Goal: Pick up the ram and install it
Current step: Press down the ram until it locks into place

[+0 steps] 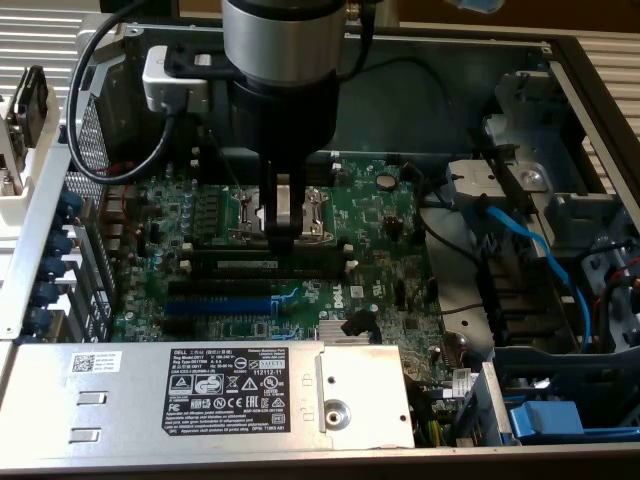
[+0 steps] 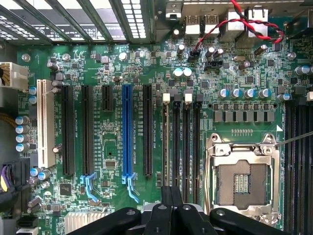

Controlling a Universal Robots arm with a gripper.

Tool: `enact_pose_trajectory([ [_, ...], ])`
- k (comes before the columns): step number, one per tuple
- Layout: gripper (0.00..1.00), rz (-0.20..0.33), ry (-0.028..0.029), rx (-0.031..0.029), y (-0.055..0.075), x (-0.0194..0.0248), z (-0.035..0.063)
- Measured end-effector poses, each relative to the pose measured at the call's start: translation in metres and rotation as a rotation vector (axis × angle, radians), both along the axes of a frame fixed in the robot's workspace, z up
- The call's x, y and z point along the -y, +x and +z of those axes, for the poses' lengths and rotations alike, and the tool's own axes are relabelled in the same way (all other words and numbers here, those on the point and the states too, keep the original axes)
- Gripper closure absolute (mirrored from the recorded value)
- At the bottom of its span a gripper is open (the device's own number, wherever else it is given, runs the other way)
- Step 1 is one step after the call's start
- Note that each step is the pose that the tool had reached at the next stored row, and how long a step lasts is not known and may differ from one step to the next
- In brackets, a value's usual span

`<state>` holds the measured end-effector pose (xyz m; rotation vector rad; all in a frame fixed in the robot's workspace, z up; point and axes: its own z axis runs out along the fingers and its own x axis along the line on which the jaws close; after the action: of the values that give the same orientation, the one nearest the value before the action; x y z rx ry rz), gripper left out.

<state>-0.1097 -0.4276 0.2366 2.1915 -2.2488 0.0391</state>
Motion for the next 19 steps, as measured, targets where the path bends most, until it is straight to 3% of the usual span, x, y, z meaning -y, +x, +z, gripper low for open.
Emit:
enact_pose_trajectory([
  [19,0.90,0.000,0.0013,0.0063,-0.0014,-0.0006,-0.0024],
])
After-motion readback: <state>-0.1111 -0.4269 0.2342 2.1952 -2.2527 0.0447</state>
